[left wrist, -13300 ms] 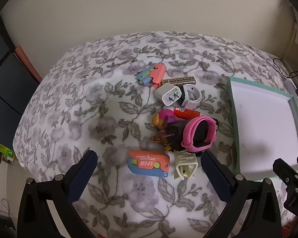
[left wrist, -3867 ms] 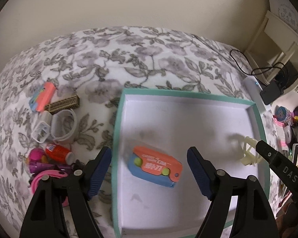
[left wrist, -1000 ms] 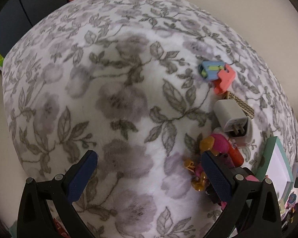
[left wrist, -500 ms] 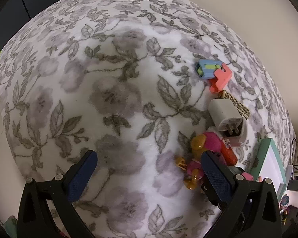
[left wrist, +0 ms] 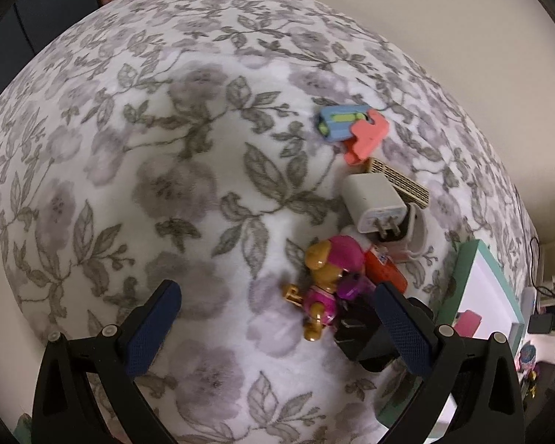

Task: Organize rigid objects
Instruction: 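Grasp the pink watch with the right gripper while the left gripper grasps the black charger plug, then carry the pink watch into the tray with the right gripper while the left gripper carries the black plug, then open both grippers and move them back toward the remaining items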

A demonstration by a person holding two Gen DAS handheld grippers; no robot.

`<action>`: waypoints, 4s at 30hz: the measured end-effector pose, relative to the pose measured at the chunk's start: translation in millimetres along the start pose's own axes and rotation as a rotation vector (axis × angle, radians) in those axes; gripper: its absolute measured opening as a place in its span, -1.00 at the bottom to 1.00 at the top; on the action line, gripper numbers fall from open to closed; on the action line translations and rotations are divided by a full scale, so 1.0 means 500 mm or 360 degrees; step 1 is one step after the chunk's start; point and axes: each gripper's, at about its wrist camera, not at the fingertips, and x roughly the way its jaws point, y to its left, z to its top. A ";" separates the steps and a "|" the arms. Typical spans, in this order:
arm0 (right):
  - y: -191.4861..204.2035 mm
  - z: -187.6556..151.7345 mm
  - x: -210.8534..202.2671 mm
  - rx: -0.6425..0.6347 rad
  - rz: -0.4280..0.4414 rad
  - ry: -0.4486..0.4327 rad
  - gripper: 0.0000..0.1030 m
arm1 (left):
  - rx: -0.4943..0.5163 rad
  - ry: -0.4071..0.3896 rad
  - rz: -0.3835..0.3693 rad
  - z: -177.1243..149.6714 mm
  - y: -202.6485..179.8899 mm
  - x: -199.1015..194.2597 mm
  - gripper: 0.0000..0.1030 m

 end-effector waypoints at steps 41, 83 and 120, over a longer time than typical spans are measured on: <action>-0.185 0.032 -0.185 0.0405 -0.0082 -0.0179 0.27 | 0.0528 0.0015 0.0042 -0.080 -0.162 0.026 0.32; -0.338 0.006 -0.121 0.0457 -0.0646 0.0116 0.27 | 0.1108 0.0084 -0.0189 -0.252 -0.370 0.009 0.33; -0.309 0.029 -0.192 0.0427 -0.0602 -0.0198 1.00 | 0.0957 -0.0088 -0.0217 -0.188 -0.358 -0.024 0.63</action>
